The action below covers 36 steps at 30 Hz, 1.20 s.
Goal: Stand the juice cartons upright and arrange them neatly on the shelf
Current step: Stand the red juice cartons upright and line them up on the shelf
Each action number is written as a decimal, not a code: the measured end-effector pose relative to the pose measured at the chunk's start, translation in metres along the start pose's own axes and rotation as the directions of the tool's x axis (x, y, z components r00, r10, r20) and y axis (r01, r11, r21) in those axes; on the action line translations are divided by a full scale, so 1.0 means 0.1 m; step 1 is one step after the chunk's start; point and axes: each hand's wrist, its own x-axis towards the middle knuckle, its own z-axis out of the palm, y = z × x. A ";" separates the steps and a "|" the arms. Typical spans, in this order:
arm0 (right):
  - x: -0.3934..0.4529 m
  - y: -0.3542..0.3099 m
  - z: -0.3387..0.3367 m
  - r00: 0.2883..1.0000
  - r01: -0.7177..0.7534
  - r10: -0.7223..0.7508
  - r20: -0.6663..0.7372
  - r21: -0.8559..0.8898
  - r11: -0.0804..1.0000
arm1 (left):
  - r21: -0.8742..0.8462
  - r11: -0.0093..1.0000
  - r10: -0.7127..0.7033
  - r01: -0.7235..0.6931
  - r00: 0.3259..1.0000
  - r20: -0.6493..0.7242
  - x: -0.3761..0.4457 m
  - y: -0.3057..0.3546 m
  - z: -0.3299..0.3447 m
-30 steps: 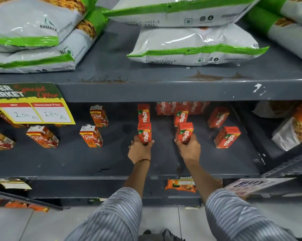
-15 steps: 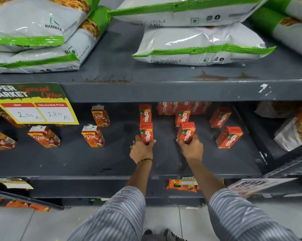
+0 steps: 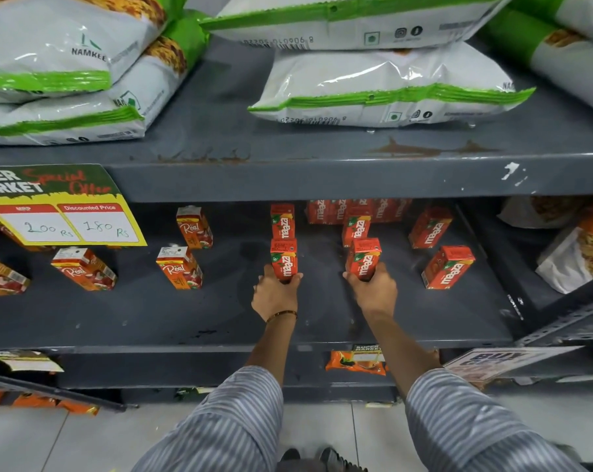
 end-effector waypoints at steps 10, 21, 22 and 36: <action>-0.01 -0.01 -0.01 1.000 0.004 -0.004 -0.010 -0.032 0.999 | -0.003 1.000 -0.001 0.001 1.000 0.003 0.01 -0.01 0.00; 0.00 -0.01 0.00 1.000 0.007 -0.007 -0.005 -0.027 1.000 | 0.012 1.000 0.001 -0.001 1.000 -0.003 0.02 -0.01 0.02; 0.00 -0.01 0.00 1.000 0.005 -0.005 -0.006 -0.028 1.000 | 0.013 1.000 0.000 0.000 1.000 -0.005 0.02 -0.01 0.02; -0.02 0.14 -0.07 0.997 0.048 -0.051 0.050 0.054 0.997 | -0.007 0.997 0.079 -0.078 0.997 0.028 0.01 -0.18 0.06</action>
